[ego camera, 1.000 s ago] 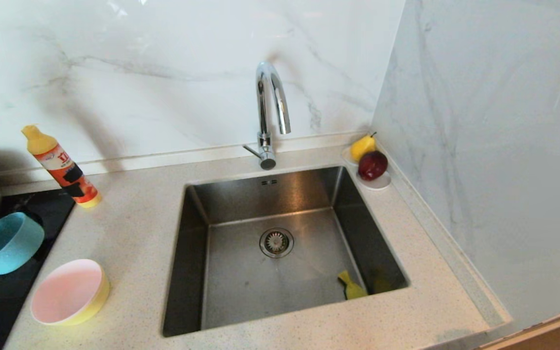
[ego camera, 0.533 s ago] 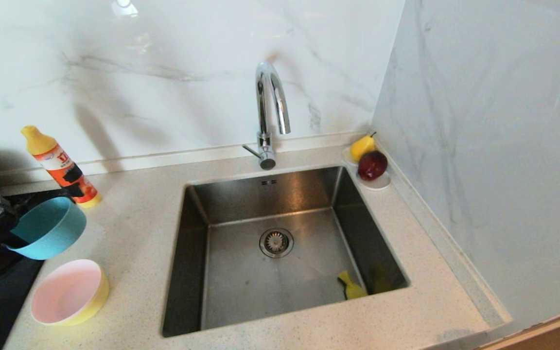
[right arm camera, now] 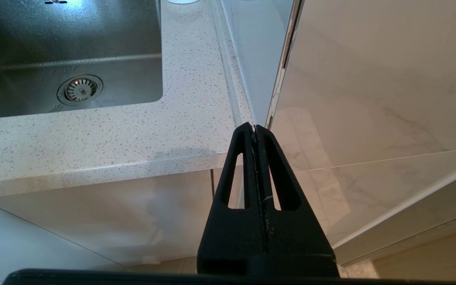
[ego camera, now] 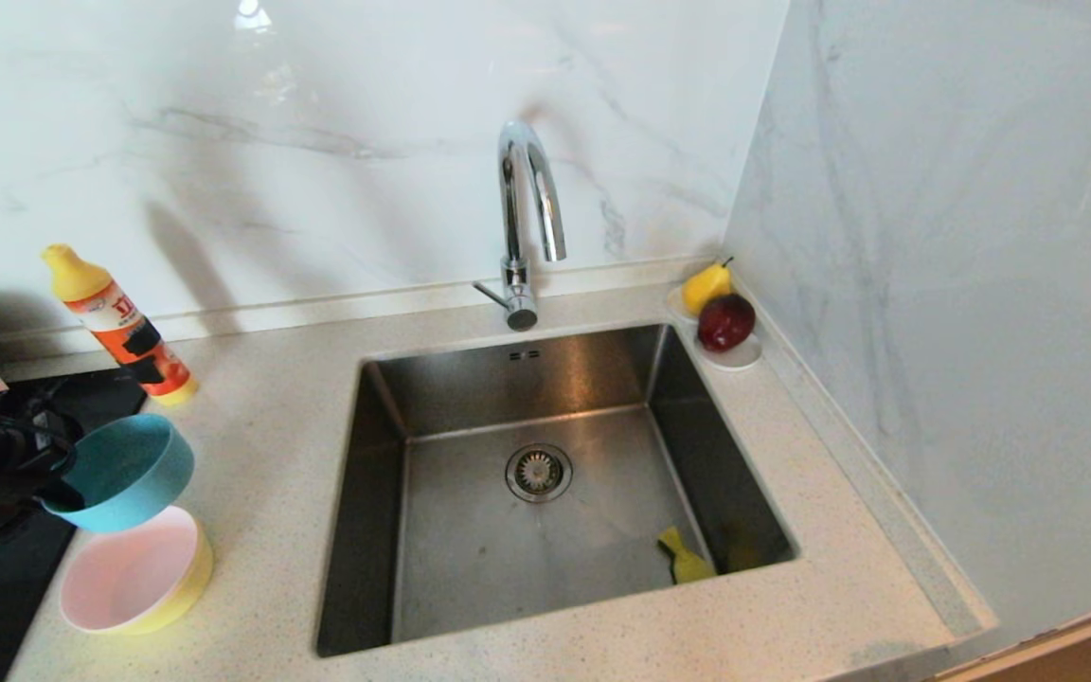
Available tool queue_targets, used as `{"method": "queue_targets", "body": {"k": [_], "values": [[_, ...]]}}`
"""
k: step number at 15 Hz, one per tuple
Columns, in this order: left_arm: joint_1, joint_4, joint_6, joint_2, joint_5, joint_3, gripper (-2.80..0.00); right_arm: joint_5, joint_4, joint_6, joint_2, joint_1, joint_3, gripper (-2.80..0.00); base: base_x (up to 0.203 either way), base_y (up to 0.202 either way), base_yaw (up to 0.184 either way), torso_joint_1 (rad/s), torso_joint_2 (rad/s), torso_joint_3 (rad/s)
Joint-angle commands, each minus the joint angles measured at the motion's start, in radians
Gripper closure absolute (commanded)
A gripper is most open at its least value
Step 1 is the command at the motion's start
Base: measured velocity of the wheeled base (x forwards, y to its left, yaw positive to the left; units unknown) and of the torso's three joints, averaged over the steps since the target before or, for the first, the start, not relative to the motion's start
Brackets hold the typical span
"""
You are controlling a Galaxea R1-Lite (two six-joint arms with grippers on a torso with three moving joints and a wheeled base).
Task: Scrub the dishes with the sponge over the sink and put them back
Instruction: Place the bowl on the bowl
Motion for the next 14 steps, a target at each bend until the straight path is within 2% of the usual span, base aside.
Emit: {"method": "queue_targets", "body": {"k": [1,3,9,14], "values": [[-0.016,-0.099,0.014,-0.014,0.015,0.085,0.0,0.0,0.0,0.0,0.001,0.0,0.0,0.0,0.0,0.0,0.0,0.0,0.0,0.0],[-0.03,-0.16,0.024,-0.03,0.022,0.132,0.0,0.0,0.0,0.0,0.001,0.0,0.0,0.0,0.0,0.0,0.0,0.0,0.0,0.0],[-0.032,-0.181,0.038,-0.029,0.024,0.199,0.0,0.0,0.0,0.0,0.001,0.0,0.0,0.0,0.0,0.0,0.0,0.0,0.0,0.0],[-0.035,-0.274,0.041,-0.028,0.024,0.253,0.0,0.0,0.0,0.0,0.001,0.0,0.0,0.0,0.0,0.0,0.0,0.0,0.0,0.0]]}}
